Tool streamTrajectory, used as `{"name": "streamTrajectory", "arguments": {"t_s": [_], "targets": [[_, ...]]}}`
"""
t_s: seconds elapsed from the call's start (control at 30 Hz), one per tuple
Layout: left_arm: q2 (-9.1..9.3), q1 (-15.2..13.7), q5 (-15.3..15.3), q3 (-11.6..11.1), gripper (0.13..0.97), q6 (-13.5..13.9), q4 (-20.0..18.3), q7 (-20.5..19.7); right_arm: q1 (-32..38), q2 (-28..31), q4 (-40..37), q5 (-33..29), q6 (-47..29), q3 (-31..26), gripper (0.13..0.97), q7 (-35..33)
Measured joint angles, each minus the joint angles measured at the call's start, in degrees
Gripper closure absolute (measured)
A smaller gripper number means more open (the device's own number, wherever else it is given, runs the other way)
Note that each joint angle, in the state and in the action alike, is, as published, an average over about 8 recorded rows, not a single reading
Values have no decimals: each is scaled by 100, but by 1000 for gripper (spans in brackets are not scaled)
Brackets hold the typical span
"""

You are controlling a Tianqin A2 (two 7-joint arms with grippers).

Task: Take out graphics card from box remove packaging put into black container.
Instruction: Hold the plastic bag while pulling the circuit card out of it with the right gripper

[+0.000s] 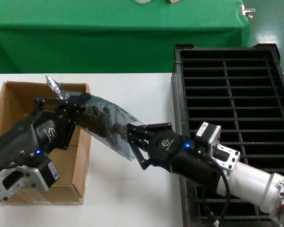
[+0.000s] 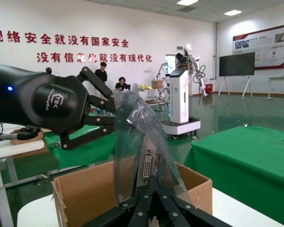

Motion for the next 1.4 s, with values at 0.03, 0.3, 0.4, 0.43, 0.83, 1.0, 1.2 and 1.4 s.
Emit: {"name": "streamTrajectory", "arguments": {"t_s": [0.03, 0.3, 0.4, 0.43, 0.83, 1.0, 1.2, 1.4], "targets": [[0, 0, 0, 0, 958, 0, 0, 0, -11, 8, 19, -1, 3, 0, 962, 9], [0, 0, 0, 0, 958, 0, 0, 0, -73, 40, 108, -21, 27, -19, 962, 44], [0, 0, 0, 0, 958, 0, 0, 0, -91, 44, 119, -38, 36, -36, 962, 48], [0, 0, 0, 0, 958, 0, 0, 0, -96, 45, 121, -44, 39, -42, 962, 50], [0, 0, 0, 0, 958, 0, 0, 0, -48, -6, 7, -59, 85, -28, 962, 1], [0, 0, 0, 0, 958, 0, 0, 0, -13, -31, -37, -56, 96, -12, 962, -30], [0, 0, 0, 0, 958, 0, 0, 0, 6, -42, -47, -62, 107, -8, 962, -42], [0, 0, 0, 0, 958, 0, 0, 0, -8, -27, -25, -79, 126, -6, 953, -42]]}}
